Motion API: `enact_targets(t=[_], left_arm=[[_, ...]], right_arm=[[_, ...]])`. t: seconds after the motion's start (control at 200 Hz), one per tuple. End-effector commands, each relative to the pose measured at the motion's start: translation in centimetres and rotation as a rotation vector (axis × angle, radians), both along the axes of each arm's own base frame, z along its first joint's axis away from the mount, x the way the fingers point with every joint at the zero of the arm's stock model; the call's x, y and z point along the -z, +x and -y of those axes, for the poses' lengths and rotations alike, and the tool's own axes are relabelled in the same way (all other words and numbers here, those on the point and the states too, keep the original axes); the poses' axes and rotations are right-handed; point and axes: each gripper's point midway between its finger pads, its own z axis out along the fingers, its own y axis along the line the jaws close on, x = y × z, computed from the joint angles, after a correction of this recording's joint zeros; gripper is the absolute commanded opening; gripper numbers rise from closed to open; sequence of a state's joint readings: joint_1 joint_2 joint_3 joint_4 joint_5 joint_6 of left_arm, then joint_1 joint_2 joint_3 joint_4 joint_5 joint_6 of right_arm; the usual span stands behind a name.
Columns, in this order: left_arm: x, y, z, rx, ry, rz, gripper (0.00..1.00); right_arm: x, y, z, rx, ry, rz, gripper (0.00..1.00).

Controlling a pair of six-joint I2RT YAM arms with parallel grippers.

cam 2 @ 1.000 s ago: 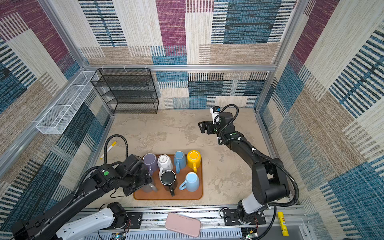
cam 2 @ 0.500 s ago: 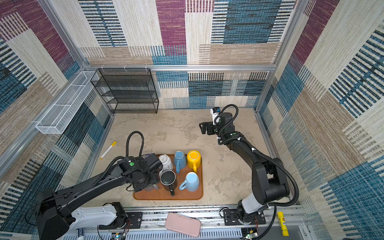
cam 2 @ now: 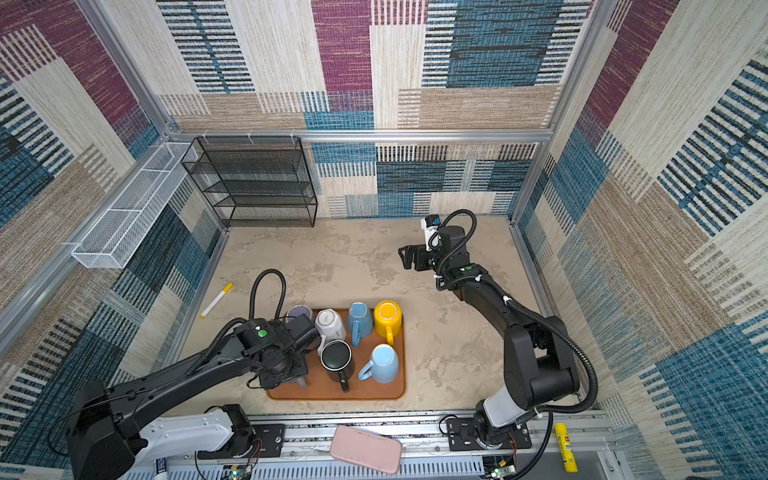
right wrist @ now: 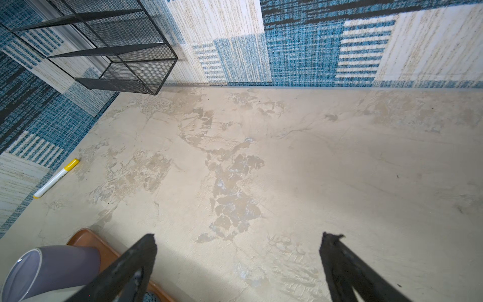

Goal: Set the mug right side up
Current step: 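Lower the left gripper into the upside-down grey mug and grip it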

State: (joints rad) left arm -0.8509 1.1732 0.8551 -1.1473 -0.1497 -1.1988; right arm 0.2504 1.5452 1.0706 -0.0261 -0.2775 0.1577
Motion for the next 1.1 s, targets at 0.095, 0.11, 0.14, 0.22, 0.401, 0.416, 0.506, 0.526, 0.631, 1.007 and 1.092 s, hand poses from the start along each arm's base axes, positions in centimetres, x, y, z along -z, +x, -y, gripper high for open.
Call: enact_targets(t=[0.095,0.11,0.14,0.22,0.401,0.416,0.506,0.526,0.631,1.007,1.092], left_arm=[[-0.1,-0.1,0.1,0.04,0.022,-0.032,0.54],[0.0,-0.1,0.1,0.039,0.021,-0.033,0.54],[0.1,-0.1,0.3,0.039,0.021,-0.034,0.53],[0.3,0.1,0.6,0.036,0.007,-0.031,0.52],[1.1,0.1,0.9,0.007,-0.015,-0.022,0.5],[1.1,0.1,0.9,0.003,-0.016,-0.02,0.5],[1.4,0.2,0.8,-0.013,-0.012,-0.007,0.47],[1.4,0.2,0.7,-0.018,-0.011,-0.003,0.46],[1.7,0.2,0.5,-0.04,-0.012,0.008,0.41],[2.1,0.6,0.1,-0.056,-0.016,0.049,0.32],[2.2,0.8,0.0,-0.054,-0.008,0.062,0.3]], right_arm=[[-0.3,0.1,-0.1,0.005,0.014,0.006,1.0],[-0.3,0.1,-0.1,0.006,0.014,0.007,1.0],[-0.3,0.1,-0.1,0.008,0.013,0.005,1.0],[-0.3,0.1,0.1,0.014,0.009,0.007,1.0],[-0.1,0.0,0.3,0.022,-0.003,0.005,1.0],[-0.1,0.0,0.3,0.022,-0.004,0.004,1.0],[0.0,0.1,0.3,0.019,-0.005,0.001,0.99],[0.1,0.0,0.2,0.018,-0.005,-0.002,1.0],[-0.1,0.2,0.1,0.014,-0.002,0.001,1.0],[0.0,0.2,0.0,0.013,-0.003,-0.002,1.0],[0.1,0.2,0.1,0.017,-0.005,-0.003,1.0]])
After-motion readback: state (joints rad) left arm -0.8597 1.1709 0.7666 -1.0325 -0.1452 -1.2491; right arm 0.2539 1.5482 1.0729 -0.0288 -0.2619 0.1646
